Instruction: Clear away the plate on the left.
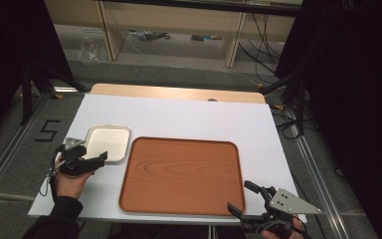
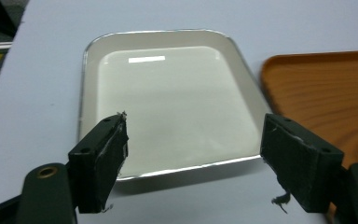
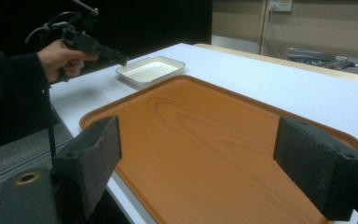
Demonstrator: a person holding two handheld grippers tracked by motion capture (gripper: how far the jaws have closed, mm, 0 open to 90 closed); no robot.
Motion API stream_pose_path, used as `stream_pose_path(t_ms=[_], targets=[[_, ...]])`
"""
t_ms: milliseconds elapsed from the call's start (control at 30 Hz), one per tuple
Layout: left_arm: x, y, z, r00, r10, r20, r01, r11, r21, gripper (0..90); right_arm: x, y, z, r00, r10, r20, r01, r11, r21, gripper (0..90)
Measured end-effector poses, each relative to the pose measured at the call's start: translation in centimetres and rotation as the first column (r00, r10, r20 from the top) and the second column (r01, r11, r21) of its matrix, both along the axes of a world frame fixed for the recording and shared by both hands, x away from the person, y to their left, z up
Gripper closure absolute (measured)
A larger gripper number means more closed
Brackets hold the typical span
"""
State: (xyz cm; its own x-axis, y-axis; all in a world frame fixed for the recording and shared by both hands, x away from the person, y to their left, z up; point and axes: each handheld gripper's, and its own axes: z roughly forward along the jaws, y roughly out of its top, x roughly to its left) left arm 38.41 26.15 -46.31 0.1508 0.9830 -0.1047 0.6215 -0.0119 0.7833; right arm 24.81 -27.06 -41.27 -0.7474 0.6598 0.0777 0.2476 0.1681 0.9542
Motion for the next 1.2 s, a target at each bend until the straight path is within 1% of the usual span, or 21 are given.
stream_pose_path(t_ms=[67,100,133,167,200,267,333,400,467,500,533,600,700,733,767,833,867,900,1033,1067,1200], targets=[[0.6,0.8,-0.3,0.9996,0.018,-0.022,-0.018,0.9998,0.003,25.8,0.1,0.2,-0.1,0.9999,0.009,0.012,-0.009,0.9998,0.017,16.1],[1.0,1.1,-0.4,0.9992,0.032,-0.025,-0.032,0.9994,-0.01,27.0,0.1,0.0,-0.1,0.9999,0.002,0.011,-0.002,1.0,-0.005,16.2],[1.4,1.5,-0.6,0.9987,0.039,-0.032,-0.039,0.9991,-0.018,28.6,0.0,0.0,-0.1,0.9999,-0.003,-0.011,0.003,1.0,-0.004,16.1],[1.4,1.5,-0.6,0.9987,0.039,-0.032,-0.039,0.9991,-0.018,30.8,0.0,0.0,-0.1,0.9999,-0.003,-0.011,0.003,1.0,-0.004,16.1],[1.9,2.2,-0.6,0.9974,0.049,-0.054,-0.049,0.9988,0.001,32.0,0.0,0.0,0.0,0.9999,-0.001,-0.01,0.001,1.0,-0.003,16.2],[2.1,2.5,-0.7,0.9973,0.051,-0.054,-0.051,0.9987,-0.005,35.2,0.0,0.1,-0.1,0.9999,-0.001,-0.015,0.001,1.0,0.003,16.2],[2.8,3.3,-0.7,0.9952,0.084,-0.051,-0.084,0.9965,-0.003,37.9,0.1,-0.1,0.0,1.0,-0.006,0.0,0.006,0.9999,-0.01,16.2],[3.2,3.7,-0.9,0.9933,0.1,-0.058,-0.102,0.9946,-0.023,40.2,0.0,0.1,0.0,0.9994,0.009,-0.033,-0.009,1.0,0.003,16.2],[3.6,4.1,-1.1,0.9925,0.1,-0.069,-0.103,0.9942,-0.03,42.7,0.1,0.1,-0.1,0.9996,0.018,-0.024,-0.018,0.9998,0.004,16.2],[3.8,4.2,-1.2,0.9925,0.1,-0.07,-0.103,0.9941,-0.034,44.9,0.1,0.1,-0.1,0.9996,0.014,-0.024,-0.014,0.9999,0.003,16.2],[4.0,4.3,-1.2,0.9918,0.103,-0.074,-0.106,0.994,-0.027,45.3,0.1,0.0,0.0,1.0,0.005,-0.003,-0.005,0.9999,-0.009,16.2],[4.3,4.5,-1.3,0.9908,0.106,-0.084,-0.109,0.9937,-0.026,50.7,0.0,0.0,0.0,0.9999,0.009,-0.014,-0.009,0.9999,-0.008,16.2],[4.8,4.8,-1.5,0.9909,0.101,-0.089,-0.105,0.9936,-0.041,53.6,0.0,0.0,0.0,0.9998,0.006,-0.021,-0.006,1.0,-0.007,16.2],[4.9,4.8,-1.6,0.9903,0.106,-0.089,-0.11,0.9929,-0.043,54.8,0.1,-0.1,0.0,1.0,-0.007,0.002,0.007,0.9999,-0.013,16.3],[5.0,4.7,-1.7,0.9903,0.108,-0.087,-0.112,0.9927,-0.045,55.2,0.1,-0.1,0.0,1.0,-0.005,0.005,0.005,0.9999,-0.012,16.3],[5.3,4.7,-1.9,0.9901,0.098,-0.1,-0.101,0.9944,-0.029,55.8,0.1,-0.1,0.0,1.0,-0.004,0.002,0.004,0.9999,-0.012,16.3],[5.4,4.7,-2.0,0.9903,0.096,-0.101,-0.099,0.9949,-0.018,56.6,0.0,0.0,0.0,0.9997,0.003,-0.024,-0.004,1.0,-0.005,16.3],[5.6,4.6,-2.0,0.9887,0.106,-0.107,-0.108,0.994,-0.016,57.2,0.2,0.0,-0.1,0.9999,0.008,-0.006,-0.008,0.9999,-0.007,16.3],[5.9,4.8,-2.3,0.9863,0.114,-0.119,-0.116,0.9932,-0.01,59.5,0.1,0.0,0.0,0.9999,0.012,-0.006,-0.012,0.9999,-0.007,16.4],[6.0,4.8,-2.4,0.9844,0.127,-0.122,-0.129,0.9916,-0.012,59.5,0.1,0.0,0.0,0.9999,0.008,-0.006,-0.008,0.9999,-0.008,16.4],[6.2,5.2,-2.6,0.9836,0.132,-0.122,-0.138,0.9897,-0.038,61.2,0.1,0.0,0.0,0.9999,0.014,-0.005,-0.014,0.9999,-0.007,16.5]])
